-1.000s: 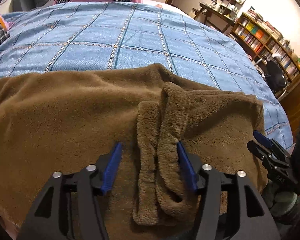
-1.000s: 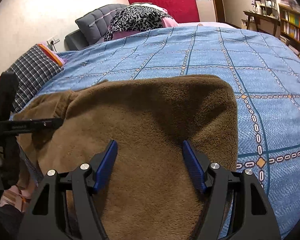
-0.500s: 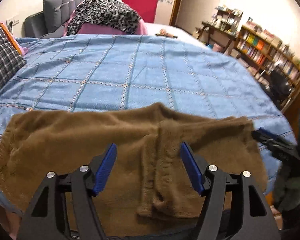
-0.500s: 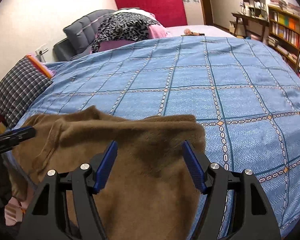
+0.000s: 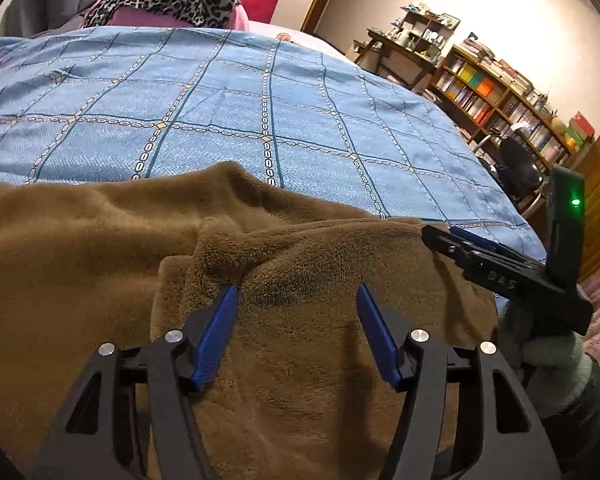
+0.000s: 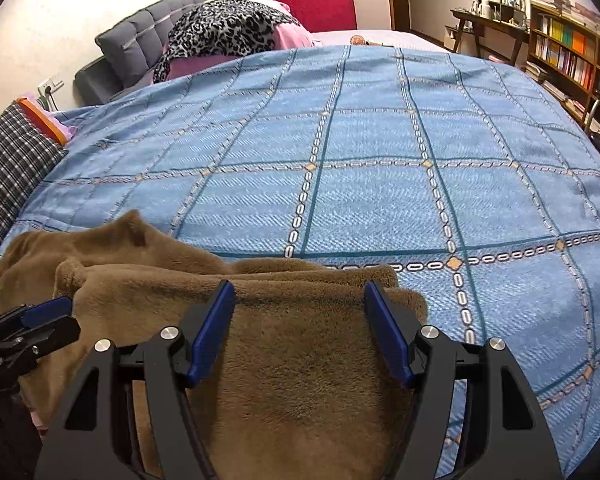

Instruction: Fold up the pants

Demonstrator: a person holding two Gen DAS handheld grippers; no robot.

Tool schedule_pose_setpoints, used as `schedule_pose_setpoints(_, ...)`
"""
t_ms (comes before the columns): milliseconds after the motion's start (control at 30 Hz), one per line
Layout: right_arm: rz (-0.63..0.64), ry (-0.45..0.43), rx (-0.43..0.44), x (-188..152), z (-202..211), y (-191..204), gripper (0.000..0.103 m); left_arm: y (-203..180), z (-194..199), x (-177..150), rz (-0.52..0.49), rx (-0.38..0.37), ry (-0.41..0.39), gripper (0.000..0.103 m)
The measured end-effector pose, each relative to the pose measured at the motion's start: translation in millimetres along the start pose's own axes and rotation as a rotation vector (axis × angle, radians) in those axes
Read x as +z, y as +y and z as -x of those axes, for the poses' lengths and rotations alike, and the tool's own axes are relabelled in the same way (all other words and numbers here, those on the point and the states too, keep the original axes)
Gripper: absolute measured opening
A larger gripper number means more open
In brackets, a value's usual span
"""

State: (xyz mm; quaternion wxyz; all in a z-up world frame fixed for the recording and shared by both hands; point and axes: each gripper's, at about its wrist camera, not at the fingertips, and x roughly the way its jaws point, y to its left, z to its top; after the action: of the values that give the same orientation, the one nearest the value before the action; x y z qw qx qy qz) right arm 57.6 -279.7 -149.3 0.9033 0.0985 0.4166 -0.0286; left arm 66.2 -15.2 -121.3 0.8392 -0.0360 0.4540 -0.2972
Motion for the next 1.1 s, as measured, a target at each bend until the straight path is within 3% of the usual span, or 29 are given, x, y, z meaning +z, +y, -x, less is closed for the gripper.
schedule_pose_setpoints(133, 0.056, -0.041, -0.052, -8.7, -13.9, 8.2, 0.069, 2.5, -6.2, -4.2, -0.032, 0.002, -0.009, 0.062)
schedule_pose_setpoints(267, 0.056, -0.05, -0.047, -9.6, -14.9, 6.7, 0.069, 4.4, -5.6, -9.1, -0.052, -0.004, -0.019, 0.062)
schedule_pose_setpoints(467, 0.064, -0.065, -0.057, -11.5, -13.2, 9.5, 0.069, 22.1, 21.1, -1.4, 0.092, -0.1, -0.031, 0.066)
schedule_pose_setpoints(567, 0.06, -0.064, -0.054, -12.2, -12.5, 8.4, 0.069, 34.7, 50.2, -2.9, 0.139, -0.01, -0.099, 0.075)
schedule_pose_setpoints(833, 0.061, -0.053, -0.06, -11.0, -10.0, 10.1, 0.069, 96.3, 127.0, -25.2, 0.248, 0.19, -0.193, 0.075)
schedule_pose_setpoints(1033, 0.073, -0.048, -0.076, -11.0, -8.4, 12.4, 0.069, 173.5, 185.4, -65.3, 0.507, 0.383, -0.319, 0.075)
schedule_pose_setpoints(1100, 0.076, -0.046, -0.081, -10.9, -8.6, 13.2, 0.069, 187.4, 197.5, -75.7, 0.543, 0.423, -0.347, 0.075)
